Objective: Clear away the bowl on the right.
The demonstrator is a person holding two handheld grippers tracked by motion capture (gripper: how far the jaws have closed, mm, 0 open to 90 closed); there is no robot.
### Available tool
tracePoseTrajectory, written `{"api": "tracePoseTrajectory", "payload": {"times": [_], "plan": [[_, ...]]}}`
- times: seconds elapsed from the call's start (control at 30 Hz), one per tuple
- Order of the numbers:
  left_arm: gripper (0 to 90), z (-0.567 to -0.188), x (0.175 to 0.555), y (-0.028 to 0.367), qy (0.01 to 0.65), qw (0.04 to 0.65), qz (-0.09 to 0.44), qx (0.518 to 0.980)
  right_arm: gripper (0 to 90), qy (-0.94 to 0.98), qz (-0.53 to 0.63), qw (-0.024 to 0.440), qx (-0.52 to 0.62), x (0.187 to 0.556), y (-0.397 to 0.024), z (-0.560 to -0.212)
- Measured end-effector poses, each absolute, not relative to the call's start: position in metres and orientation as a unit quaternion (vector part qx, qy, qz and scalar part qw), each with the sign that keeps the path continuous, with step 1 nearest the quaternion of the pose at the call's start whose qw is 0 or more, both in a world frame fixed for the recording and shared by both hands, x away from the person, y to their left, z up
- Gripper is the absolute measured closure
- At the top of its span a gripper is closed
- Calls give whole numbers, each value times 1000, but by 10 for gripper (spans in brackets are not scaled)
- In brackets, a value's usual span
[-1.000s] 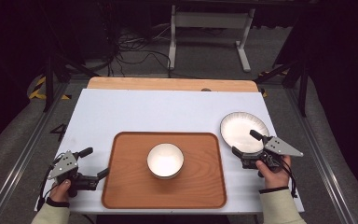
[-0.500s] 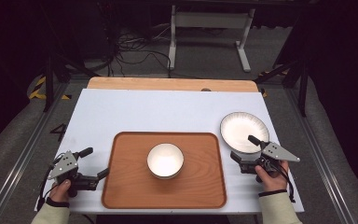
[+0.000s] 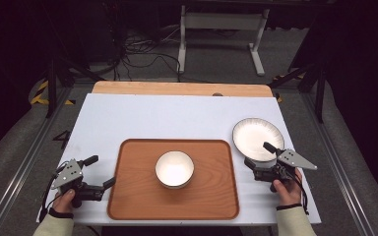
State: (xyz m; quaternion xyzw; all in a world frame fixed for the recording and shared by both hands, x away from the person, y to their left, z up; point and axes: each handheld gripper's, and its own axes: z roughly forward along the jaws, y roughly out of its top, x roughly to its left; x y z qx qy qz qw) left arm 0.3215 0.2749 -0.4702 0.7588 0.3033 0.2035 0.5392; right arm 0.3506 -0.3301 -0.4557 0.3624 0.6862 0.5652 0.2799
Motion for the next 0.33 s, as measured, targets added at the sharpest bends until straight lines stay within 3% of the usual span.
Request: {"api": "tracePoseTrajectory", "payload": {"times": [0.33], "plan": [[5,-470,321,275,303,540,204,758,20,686,564,281,363,351,-330,-456]]}}
